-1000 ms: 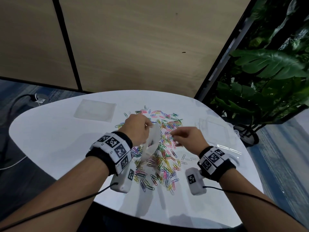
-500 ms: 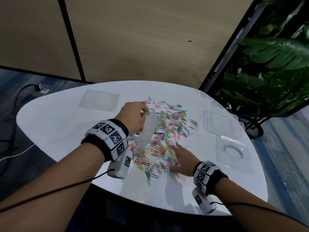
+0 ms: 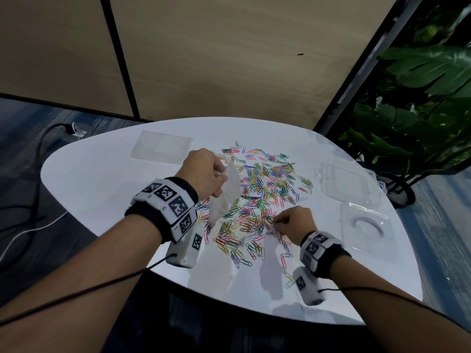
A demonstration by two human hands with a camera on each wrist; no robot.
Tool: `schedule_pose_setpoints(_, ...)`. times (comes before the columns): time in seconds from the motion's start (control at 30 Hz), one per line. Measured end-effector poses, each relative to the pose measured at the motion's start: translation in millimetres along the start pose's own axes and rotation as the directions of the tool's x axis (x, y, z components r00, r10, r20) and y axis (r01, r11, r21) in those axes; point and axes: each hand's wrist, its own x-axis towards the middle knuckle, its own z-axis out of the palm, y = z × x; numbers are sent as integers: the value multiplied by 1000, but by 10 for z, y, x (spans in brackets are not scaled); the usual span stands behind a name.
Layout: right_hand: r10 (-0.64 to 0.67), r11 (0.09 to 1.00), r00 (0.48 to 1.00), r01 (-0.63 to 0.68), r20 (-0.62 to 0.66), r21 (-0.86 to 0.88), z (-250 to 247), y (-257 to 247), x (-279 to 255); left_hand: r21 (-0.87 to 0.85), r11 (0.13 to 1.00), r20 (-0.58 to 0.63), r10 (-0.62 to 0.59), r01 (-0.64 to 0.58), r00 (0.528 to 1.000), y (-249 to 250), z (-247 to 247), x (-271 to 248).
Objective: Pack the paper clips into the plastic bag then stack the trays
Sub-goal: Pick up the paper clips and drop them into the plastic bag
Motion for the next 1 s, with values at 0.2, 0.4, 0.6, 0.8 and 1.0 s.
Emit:
schedule_pose_setpoints(0.2,176,540,976,-207,131,816,-482,-326,57,35,999,5,-3,3,1000,66,3,-2)
schedule_pose_setpoints(0.4,-21,238,992,-113,122,965,-829,-955,-127,4,1000,36,30,-30,999,155,103,-22)
schedule_pose_setpoints(0.6,-44,727,995,95,-92,680,-520,-1098,-119,-41,997,66,72,-69,995,271,210,-59)
schedule_pose_setpoints(0.8,-101,883,977,176,-189,435,-475,-1124,-134,-75,993,73,101,-96,992,314,245,-64)
schedule_pose_setpoints(1.0,-192,912,960,251,-202,326,-458,-1112,-72,-71,992,72,106,-101,992,317,268,-51)
